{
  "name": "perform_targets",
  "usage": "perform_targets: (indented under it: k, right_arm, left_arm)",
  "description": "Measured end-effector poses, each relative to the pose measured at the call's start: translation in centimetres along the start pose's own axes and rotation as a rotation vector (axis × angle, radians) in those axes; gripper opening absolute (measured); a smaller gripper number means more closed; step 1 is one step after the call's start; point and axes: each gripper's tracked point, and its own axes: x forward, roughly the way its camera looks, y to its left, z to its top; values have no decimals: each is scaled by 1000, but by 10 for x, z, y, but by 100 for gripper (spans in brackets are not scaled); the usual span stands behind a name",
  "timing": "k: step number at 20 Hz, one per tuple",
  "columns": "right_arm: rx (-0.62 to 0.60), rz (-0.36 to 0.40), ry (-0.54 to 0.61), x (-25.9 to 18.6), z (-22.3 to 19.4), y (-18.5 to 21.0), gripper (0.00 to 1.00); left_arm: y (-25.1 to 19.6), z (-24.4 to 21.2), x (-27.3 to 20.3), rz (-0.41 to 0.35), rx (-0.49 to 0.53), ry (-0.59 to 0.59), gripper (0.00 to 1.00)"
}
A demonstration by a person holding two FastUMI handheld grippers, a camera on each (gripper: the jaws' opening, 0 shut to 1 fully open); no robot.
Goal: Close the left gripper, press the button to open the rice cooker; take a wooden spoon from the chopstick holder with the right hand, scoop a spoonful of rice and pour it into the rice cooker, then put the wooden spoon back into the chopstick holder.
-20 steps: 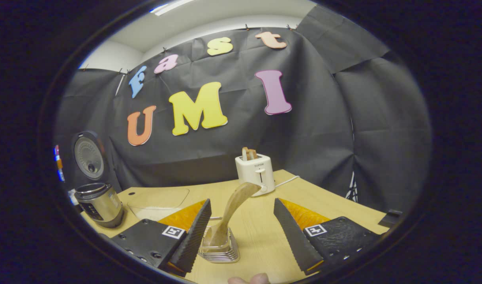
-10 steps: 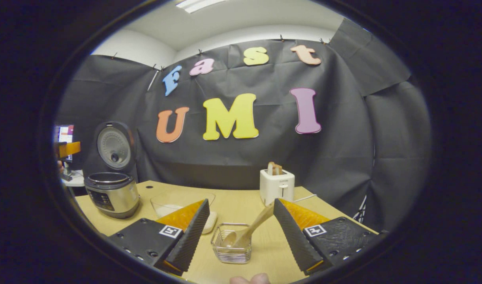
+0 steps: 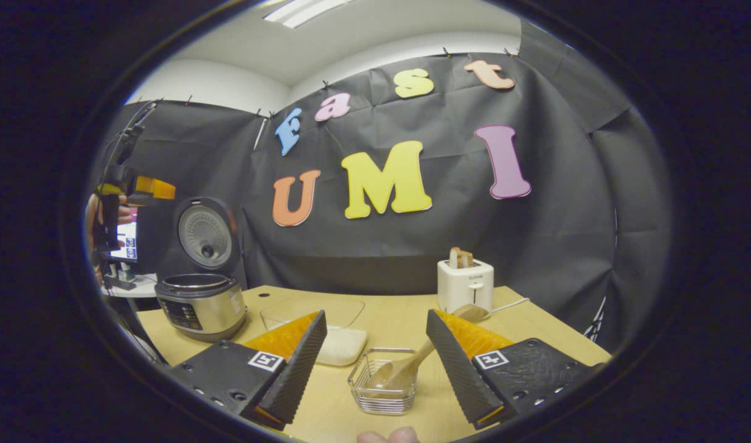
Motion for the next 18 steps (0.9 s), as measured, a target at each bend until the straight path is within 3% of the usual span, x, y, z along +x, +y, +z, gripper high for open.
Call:
perform_targets:
  k: [4,6,8,9,10,15,18]
  right_arm:
    - [22,20,-19,2,3,-5,96]
    - [20,36,-23,1,1,-3,91]
    - [22,43,-29,4,-2,-3,95]
    - [28,48,-23,6,-4,-2,91]
    - [39,58,-10,8,-8,1,95]
    - [45,60,-2,13,-12,3,95]
    - [96,50,13,18,-17,-5,95]
  left_arm:
    - [14,46,48,44,32,5,98]
    - [20,54,69,53,39,28,98]
    - [33,51,101,78,37,93,98]
    - [37,48,111,83,38,119,97]
    - [37,45,126,81,42,159,98]
    - [54,34,157,91,16,229,97]
    - [56,18,178,110,10,338,98]
